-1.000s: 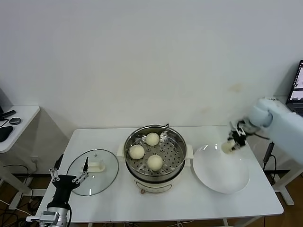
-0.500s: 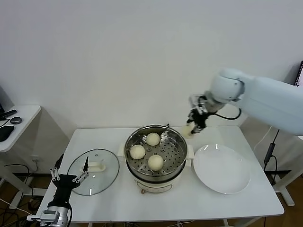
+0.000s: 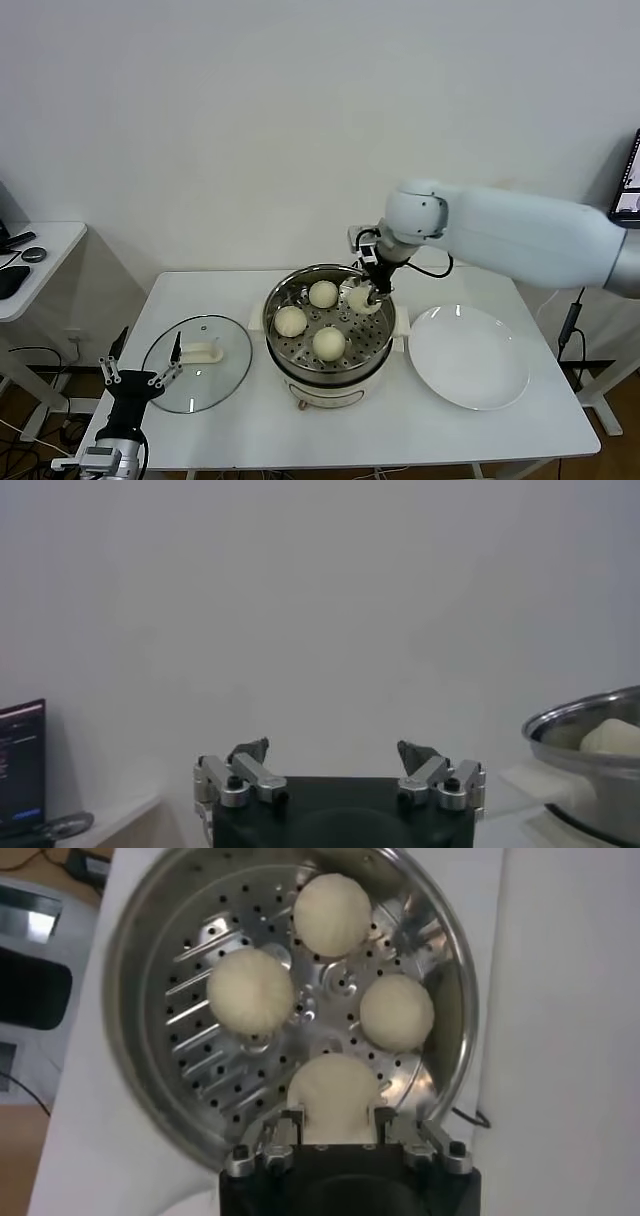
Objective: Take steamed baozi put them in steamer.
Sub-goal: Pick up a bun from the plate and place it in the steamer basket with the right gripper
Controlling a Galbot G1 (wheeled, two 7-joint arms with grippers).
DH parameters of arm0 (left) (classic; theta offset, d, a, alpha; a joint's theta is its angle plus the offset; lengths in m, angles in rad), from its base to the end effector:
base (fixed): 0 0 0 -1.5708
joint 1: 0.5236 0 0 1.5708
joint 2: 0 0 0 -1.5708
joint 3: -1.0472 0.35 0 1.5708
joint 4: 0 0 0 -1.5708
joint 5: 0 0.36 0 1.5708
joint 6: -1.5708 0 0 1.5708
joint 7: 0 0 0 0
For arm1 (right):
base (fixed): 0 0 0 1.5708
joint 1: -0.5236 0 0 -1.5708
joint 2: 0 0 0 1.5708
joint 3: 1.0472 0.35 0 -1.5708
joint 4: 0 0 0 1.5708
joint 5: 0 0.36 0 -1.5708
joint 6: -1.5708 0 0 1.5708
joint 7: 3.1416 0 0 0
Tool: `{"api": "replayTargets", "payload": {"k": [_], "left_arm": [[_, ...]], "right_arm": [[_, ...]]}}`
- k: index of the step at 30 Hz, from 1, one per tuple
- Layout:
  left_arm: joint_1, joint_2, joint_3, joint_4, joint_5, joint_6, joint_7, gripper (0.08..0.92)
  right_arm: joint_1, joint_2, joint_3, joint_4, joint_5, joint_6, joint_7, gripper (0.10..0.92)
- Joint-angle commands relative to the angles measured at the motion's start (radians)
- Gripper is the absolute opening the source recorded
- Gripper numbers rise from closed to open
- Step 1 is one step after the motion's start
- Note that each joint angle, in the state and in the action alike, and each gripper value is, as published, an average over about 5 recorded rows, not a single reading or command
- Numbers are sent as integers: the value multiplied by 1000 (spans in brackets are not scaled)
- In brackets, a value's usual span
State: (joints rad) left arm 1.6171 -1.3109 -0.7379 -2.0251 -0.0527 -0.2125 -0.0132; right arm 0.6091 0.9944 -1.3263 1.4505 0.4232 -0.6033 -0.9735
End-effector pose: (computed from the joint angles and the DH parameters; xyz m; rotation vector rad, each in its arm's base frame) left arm 0.1755 0.1158 -0.3119 -0.0668 2.9834 0.4237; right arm 0.5234 0.0738 -0.0540 1.3422 -1.3983 1.4271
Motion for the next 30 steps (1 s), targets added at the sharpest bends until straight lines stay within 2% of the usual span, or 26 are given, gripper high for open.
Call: {"api": "replayTargets", "payload": {"k": [1,15,18,26,30], "left_arm": [[-2,1,-1,3,1,0,-1,823],[-2,6,-10,3,-4,-2,0,823],[-1,8,-10,2,-4,-2,0,823],[-7,9,-6,4,-4,-1,0,823],[-11,7,1,4,-5,0,0,823]], "right_arm": [[-117,64,14,-79,-42,-45,37,441],[-165,105,54,-139,-60,-20,59,451],[-153,99,59,-126,-45,-19,58,507],[-54,14,57,-11,-3,-40,50,739],[-26,-60,78,76,12,-47,67,809]]}}
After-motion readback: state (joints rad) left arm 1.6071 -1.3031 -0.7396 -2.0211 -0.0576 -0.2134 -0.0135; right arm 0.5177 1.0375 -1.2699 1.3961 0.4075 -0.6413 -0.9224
